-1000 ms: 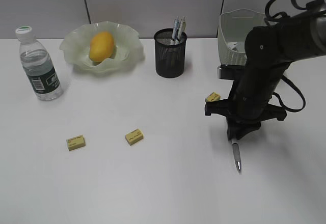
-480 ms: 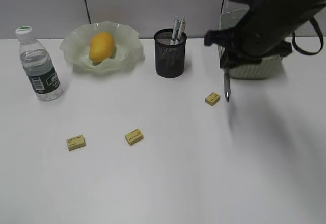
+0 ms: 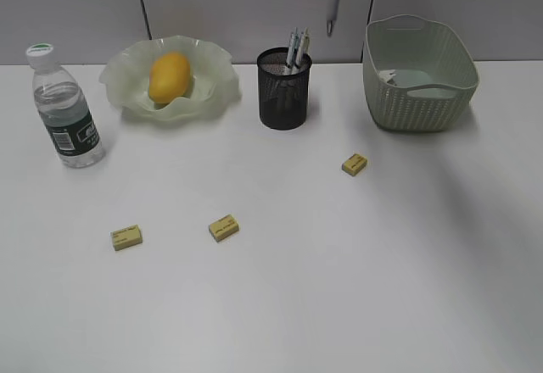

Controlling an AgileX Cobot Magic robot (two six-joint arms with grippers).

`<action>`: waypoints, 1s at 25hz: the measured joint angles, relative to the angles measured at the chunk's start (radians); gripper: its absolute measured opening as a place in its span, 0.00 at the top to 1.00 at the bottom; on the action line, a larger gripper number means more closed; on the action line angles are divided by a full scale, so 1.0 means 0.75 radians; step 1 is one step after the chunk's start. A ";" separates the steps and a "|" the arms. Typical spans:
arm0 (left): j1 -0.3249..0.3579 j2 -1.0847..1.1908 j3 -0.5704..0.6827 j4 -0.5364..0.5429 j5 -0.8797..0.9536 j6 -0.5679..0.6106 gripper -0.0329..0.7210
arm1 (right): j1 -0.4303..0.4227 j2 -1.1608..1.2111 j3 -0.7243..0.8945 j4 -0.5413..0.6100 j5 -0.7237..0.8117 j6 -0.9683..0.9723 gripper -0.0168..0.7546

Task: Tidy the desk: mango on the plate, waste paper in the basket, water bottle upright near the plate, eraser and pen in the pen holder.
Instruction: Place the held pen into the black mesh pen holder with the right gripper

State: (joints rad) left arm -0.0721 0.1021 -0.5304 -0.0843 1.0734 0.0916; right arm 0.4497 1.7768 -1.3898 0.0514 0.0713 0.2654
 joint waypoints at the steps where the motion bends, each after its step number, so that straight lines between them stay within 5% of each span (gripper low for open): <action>1: 0.000 0.000 0.000 0.000 0.000 0.000 0.44 | 0.002 0.011 -0.001 -0.010 -0.062 -0.007 0.82; 12: 0.000 0.000 0.000 0.000 -0.001 0.000 0.45 | 0.005 0.242 -0.033 -0.068 -0.505 -0.016 0.82; 25: 0.000 0.000 0.000 0.000 -0.001 0.000 0.46 | 0.005 0.546 -0.254 -0.108 -0.579 -0.018 0.82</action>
State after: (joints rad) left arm -0.0721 0.1021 -0.5304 -0.0843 1.0725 0.0916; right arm 0.4531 2.1866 -1.5807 -0.0300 -0.3630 0.2520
